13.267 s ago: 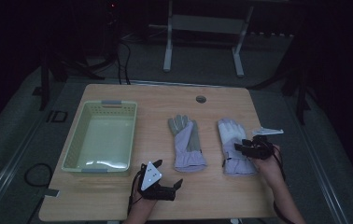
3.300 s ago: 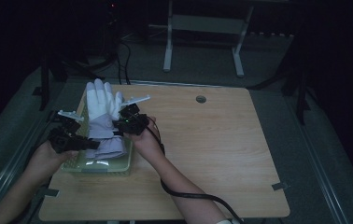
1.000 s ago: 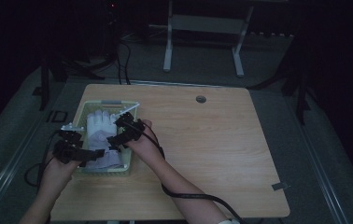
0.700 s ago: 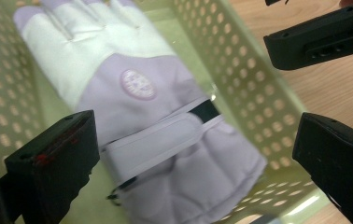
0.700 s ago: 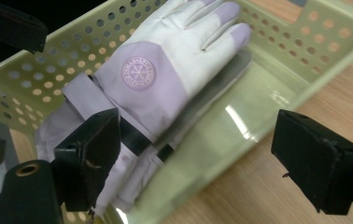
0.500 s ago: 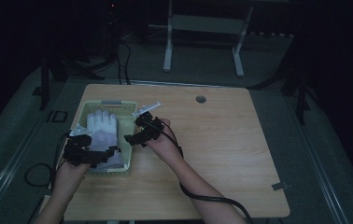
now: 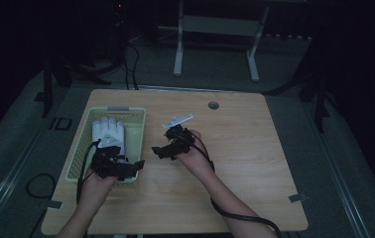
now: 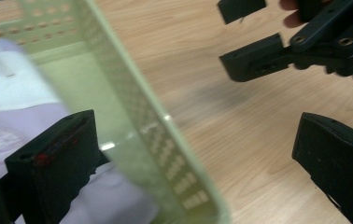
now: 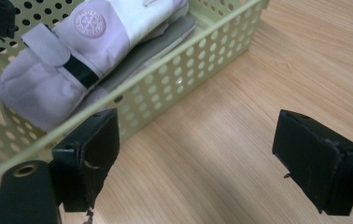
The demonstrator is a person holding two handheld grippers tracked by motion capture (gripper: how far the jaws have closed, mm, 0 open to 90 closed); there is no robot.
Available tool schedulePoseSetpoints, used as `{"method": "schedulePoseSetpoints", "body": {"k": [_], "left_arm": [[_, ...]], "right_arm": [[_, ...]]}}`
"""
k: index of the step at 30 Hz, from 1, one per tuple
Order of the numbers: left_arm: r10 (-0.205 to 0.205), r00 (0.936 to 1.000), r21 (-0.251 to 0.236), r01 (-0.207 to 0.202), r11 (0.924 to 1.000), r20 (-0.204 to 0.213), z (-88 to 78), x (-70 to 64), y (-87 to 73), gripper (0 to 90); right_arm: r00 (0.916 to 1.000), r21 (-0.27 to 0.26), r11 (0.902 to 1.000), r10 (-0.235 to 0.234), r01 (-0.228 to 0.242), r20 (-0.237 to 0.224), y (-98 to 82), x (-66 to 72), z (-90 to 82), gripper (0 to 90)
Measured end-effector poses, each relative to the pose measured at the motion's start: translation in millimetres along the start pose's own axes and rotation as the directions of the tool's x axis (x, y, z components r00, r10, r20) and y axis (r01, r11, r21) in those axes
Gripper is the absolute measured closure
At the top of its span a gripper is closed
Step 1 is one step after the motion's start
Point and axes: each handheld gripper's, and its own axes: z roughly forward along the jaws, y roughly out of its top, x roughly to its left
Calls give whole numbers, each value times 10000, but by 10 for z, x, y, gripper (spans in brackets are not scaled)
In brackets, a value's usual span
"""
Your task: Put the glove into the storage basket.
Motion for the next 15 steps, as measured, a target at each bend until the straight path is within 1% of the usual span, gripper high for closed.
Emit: {"method": "schedulePoseSetpoints", "body": {"k": [3, 7, 10, 11, 12, 13, 14, 15], "left_arm": [[151, 9995, -42, -150, 9999, 268, 43, -111, 12, 9], [458, 9969, -167, -448, 9989, 637, 82, -269, 33, 9], [683, 9939, -175, -671, 9976, 864, 124, -375, 40, 9], [758, 9923, -198, -743, 9970, 975, 142, -408, 39, 9], [829, 9896, -229, -807, 9965, 1178, 187, -458, 33, 9], [829, 9896, -229, -807, 9965, 1178, 187, -458, 33, 9], [894, 9865, -237, -870, 9959, 1369, 228, -489, 23, 9], [894, 9865, -237, -870, 9959, 1369, 228, -489, 23, 9]], "right_arm": [[10000, 21, 10000, 44, -44, 6, -72, -43, -49, 148], [10000, -85, 9999, 82, -82, 12, -164, -94, -127, 148], [10000, -195, 9998, 67, -68, -13, -232, -121, -187, 152], [10000, -219, 9997, 88, -89, -38, -255, -131, -209, 152], [9999, -231, 9997, 111, -111, -8, -278, -138, -229, 152], [9999, -231, 9997, 111, -111, -8, -278, -138, -229, 152], [9999, -229, 9997, 109, -109, -4, -336, -155, -271, 151], [9999, -246, 9996, 102, -102, 5, -347, -157, -278, 151]]}}
